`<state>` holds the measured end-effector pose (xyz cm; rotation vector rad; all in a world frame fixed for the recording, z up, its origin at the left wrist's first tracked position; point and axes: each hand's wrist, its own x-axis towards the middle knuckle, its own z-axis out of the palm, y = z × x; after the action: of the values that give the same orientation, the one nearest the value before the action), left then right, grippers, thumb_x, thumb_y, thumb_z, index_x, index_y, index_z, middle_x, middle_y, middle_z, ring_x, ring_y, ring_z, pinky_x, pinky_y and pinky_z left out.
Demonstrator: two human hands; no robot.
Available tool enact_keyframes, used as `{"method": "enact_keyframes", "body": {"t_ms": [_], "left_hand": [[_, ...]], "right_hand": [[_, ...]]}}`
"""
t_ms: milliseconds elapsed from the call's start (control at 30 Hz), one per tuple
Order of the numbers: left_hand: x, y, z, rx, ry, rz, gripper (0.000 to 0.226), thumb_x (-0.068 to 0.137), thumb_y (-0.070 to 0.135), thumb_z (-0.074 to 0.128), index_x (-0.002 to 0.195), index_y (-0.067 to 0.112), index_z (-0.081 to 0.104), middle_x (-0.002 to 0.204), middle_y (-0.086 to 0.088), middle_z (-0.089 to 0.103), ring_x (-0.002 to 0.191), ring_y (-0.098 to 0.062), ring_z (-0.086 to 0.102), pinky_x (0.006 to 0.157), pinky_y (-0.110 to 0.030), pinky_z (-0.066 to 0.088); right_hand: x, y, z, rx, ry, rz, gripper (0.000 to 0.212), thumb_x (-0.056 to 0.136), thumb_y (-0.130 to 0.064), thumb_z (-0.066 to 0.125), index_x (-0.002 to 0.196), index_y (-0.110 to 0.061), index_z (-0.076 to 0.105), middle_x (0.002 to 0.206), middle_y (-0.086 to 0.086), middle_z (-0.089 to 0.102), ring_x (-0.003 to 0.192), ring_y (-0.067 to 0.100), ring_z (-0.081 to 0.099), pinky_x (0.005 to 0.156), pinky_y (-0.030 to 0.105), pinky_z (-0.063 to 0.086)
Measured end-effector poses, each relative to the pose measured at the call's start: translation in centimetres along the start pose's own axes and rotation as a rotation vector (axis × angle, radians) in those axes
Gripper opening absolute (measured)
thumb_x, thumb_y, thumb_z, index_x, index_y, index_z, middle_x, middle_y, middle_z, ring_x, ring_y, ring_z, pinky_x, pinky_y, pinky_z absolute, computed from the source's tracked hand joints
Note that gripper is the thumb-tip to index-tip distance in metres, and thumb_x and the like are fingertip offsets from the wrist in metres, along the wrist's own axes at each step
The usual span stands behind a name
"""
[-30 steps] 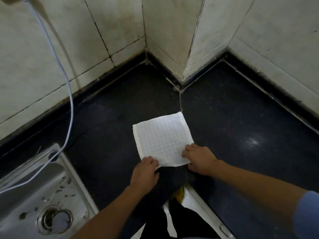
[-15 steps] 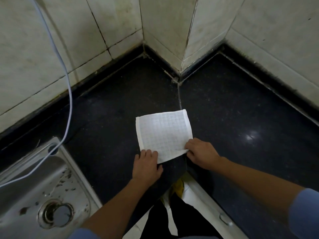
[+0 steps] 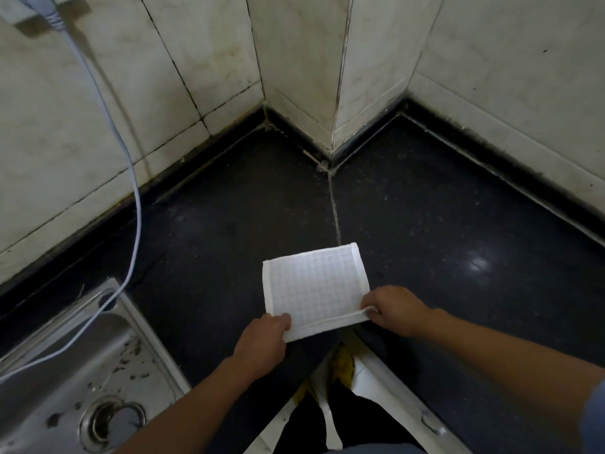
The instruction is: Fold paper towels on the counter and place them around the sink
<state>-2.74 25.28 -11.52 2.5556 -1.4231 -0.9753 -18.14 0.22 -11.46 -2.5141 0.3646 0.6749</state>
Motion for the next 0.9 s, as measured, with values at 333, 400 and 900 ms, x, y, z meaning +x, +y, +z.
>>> {"method": "enact_keyframes", "body": {"t_ms": [333, 400, 900], "left_hand": [[7.4, -3.4, -6.4, -0.421, 0.3, -0.282, 0.012, 0.077, 0.002, 0.065, 0.081, 0.014, 0.065, 0.07, 0.0, 0.059, 0.07, -0.017, 0.058, 0.064, -0.023, 0.04], [8.8, -4.0, -6.2, -0.409, 0.287, -0.315, 0.014, 0.076, 0.002, 0.063, 0.077, 0.015, 0.063, 0.072, -0.001, 0.06, 0.072, -0.019, 0.059, 0.066, -0.025, 0.043], [9.4, -2.8, -4.8, -0.129, 0.446, -0.243, 0.014, 0.086, 0.015, 0.06, 0.1, 0.01, 0.06, 0.101, -0.007, 0.056, 0.093, -0.024, 0.055, 0.065, -0.033, 0.042]], "right_hand": [[6.3, 1.1, -6.0, 0.232, 0.28, 0.304, 0.025, 0.084, -0.027, 0.065, 0.108, -0.022, 0.065, 0.101, 0.002, 0.066, 0.095, 0.024, 0.061, 0.078, 0.035, 0.05], [7.6, 1.1, -5.9, 0.223, 0.275, 0.348, 0.025, 0.083, -0.028, 0.065, 0.108, -0.023, 0.064, 0.103, 0.003, 0.066, 0.096, 0.024, 0.061, 0.078, 0.034, 0.048], [7.8, 0.0, -4.0, -0.089, 0.496, 0.17, 0.021, 0.09, -0.027, 0.059, 0.109, -0.017, 0.059, 0.107, 0.003, 0.055, 0.099, 0.021, 0.054, 0.068, 0.035, 0.049]]}}
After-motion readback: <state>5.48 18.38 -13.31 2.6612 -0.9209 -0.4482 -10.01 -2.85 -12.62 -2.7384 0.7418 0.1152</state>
